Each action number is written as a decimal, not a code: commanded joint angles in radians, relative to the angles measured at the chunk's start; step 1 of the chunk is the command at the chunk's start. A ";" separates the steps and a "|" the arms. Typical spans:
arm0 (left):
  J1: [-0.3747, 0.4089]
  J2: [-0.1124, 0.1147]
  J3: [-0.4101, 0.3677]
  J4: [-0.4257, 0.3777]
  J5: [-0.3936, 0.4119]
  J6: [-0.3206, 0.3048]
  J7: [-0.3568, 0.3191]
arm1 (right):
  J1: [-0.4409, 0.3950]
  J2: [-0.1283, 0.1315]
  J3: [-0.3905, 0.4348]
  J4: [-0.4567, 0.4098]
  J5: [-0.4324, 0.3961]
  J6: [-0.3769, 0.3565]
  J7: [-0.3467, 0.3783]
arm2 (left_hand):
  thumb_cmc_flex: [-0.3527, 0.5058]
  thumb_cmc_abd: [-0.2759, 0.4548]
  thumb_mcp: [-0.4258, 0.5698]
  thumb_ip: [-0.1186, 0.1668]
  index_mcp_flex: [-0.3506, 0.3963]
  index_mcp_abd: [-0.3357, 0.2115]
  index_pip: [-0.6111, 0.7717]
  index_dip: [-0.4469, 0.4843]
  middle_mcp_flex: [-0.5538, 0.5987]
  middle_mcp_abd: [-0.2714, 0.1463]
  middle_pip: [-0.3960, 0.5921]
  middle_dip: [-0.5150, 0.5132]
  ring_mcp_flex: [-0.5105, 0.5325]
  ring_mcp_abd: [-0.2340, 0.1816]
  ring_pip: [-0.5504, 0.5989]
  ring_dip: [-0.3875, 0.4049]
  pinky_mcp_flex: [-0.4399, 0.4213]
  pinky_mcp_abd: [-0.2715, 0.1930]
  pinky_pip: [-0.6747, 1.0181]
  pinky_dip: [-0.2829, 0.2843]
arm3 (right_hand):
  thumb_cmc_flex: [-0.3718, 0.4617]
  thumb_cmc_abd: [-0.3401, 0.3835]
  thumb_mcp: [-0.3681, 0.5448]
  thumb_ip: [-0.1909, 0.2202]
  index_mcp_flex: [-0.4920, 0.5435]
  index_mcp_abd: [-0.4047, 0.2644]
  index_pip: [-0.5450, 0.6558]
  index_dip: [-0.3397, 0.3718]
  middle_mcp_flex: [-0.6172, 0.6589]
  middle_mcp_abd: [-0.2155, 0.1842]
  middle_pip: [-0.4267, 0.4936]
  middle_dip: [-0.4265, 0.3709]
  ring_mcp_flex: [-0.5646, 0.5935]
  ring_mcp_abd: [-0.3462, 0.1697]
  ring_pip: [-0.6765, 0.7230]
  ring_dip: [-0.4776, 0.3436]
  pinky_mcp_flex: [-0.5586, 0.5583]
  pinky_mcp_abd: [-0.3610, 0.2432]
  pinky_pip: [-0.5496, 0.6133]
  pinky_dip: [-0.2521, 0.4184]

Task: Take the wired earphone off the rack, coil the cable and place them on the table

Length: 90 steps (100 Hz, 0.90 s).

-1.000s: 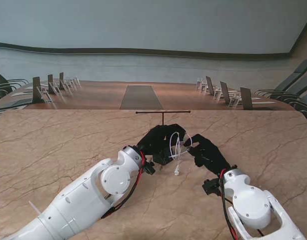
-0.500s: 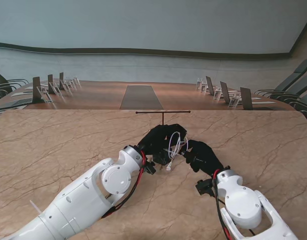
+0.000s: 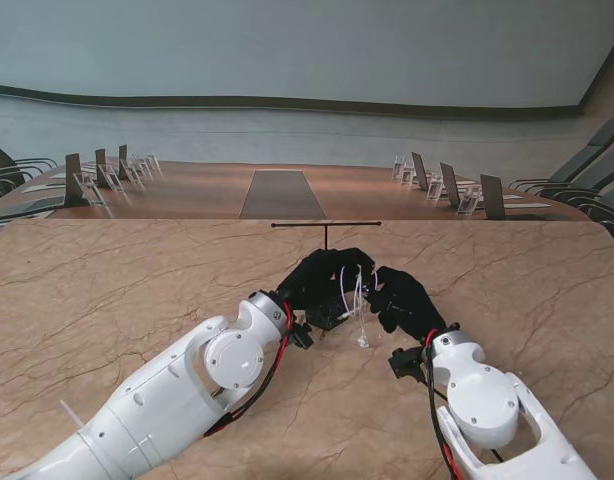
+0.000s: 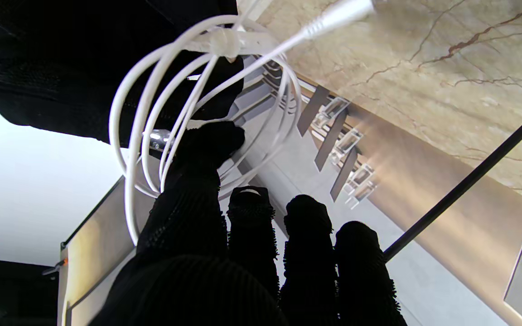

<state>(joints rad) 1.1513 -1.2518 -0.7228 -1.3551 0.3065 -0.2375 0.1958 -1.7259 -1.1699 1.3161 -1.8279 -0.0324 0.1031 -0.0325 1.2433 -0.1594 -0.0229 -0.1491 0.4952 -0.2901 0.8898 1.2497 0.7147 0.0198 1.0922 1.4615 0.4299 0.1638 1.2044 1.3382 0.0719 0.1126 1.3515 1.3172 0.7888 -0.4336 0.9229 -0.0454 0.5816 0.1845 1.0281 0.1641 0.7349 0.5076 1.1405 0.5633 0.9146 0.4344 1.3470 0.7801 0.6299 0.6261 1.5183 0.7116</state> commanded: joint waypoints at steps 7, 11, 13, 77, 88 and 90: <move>0.004 -0.005 0.000 -0.002 0.005 -0.001 0.003 | -0.027 0.010 0.015 -0.024 -0.001 0.007 0.037 | 0.048 0.030 0.038 0.036 0.059 -0.070 0.105 0.052 -0.048 -0.003 -0.012 0.018 -0.049 -0.022 -0.011 -0.007 -0.032 -0.032 -0.001 -0.014 | -0.090 0.091 -0.129 0.031 -0.193 -0.093 -0.133 0.065 -0.244 -0.013 0.046 0.009 -0.194 0.028 -0.019 0.040 -0.215 -0.185 0.014 -0.020; 0.003 -0.005 -0.001 -0.002 0.007 -0.002 0.003 | -0.034 0.014 0.021 -0.024 -0.018 0.002 0.043 | 0.048 0.029 0.039 0.035 0.059 -0.070 0.105 0.052 -0.059 -0.004 -0.017 0.019 -0.059 -0.026 -0.016 -0.009 -0.039 -0.037 -0.006 -0.019 | -0.126 0.113 -0.146 0.063 -0.248 -0.105 -0.174 0.159 -0.299 -0.034 0.041 0.009 -0.243 0.009 -0.044 0.060 -0.261 -0.223 0.003 -0.021; 0.003 -0.004 -0.001 -0.002 0.007 -0.002 0.003 | -0.038 0.015 0.023 -0.023 -0.028 -0.001 0.044 | 0.048 0.029 0.040 0.035 0.059 -0.070 0.105 0.052 -0.066 -0.004 -0.021 0.020 -0.067 -0.028 -0.020 -0.009 -0.046 -0.040 -0.009 -0.021 | -0.146 0.106 -0.142 0.066 -0.279 -0.109 -0.184 0.167 -0.330 -0.042 0.034 0.008 -0.275 0.001 -0.059 0.060 -0.289 -0.239 -0.015 -0.027; 0.016 0.001 -0.009 -0.017 0.047 0.001 0.023 | -0.109 0.048 0.120 -0.059 -0.080 -0.019 0.163 | 0.048 -0.026 0.074 0.015 0.076 -0.057 0.102 0.042 -0.221 -0.006 -0.182 0.032 -0.228 -0.078 -0.122 -0.063 -0.153 -0.066 -0.131 -0.189 | -0.363 0.287 -0.224 0.193 -0.336 -0.304 -0.276 0.060 -0.580 -0.236 -0.338 -0.211 -0.752 -0.165 -0.258 -0.064 -0.630 -0.443 -0.453 -0.030; 0.019 0.003 -0.009 -0.024 0.056 0.004 0.023 | -0.104 0.046 0.116 -0.056 -0.066 -0.014 0.161 | 0.048 -0.027 0.076 0.013 0.076 -0.056 0.104 0.042 -0.258 -0.008 -0.229 0.029 -0.263 -0.090 -0.152 -0.076 -0.153 -0.068 -0.192 -0.223 | -0.342 0.279 -0.231 0.196 -0.370 -0.294 -0.286 0.063 -0.579 -0.233 -0.358 -0.218 -0.760 -0.164 -0.260 -0.069 -0.634 -0.446 -0.467 -0.031; 0.019 0.003 -0.009 -0.024 0.057 0.004 0.023 | -0.105 0.047 0.117 -0.058 -0.066 -0.011 0.163 | 0.048 -0.028 0.077 0.013 0.077 -0.054 0.105 0.042 -0.267 -0.007 -0.242 0.025 -0.270 -0.092 -0.160 -0.080 -0.152 -0.068 -0.212 -0.230 | -0.341 0.280 -0.237 0.194 -0.396 -0.284 -0.283 0.065 -0.578 -0.234 -0.371 -0.224 -0.765 -0.167 -0.261 -0.072 -0.635 -0.449 -0.474 -0.031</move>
<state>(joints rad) 1.1621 -1.2478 -0.7308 -1.3655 0.3595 -0.2362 0.2189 -1.8311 -1.1206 1.4362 -1.8815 -0.1054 0.0859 0.1303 1.2433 -0.1919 0.0014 -0.1491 0.5175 -0.2901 0.8916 1.2497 0.4943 0.0198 0.8798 1.4716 0.1974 0.1088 1.0599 1.2688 -0.0655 0.0756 1.1798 1.1050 0.4610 -0.1810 0.7201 0.1158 0.2316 -0.1089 0.7540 0.2166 0.1618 0.2948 0.7991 0.3617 0.1936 0.2935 1.0988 0.7250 0.0130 0.2252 1.0682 0.6624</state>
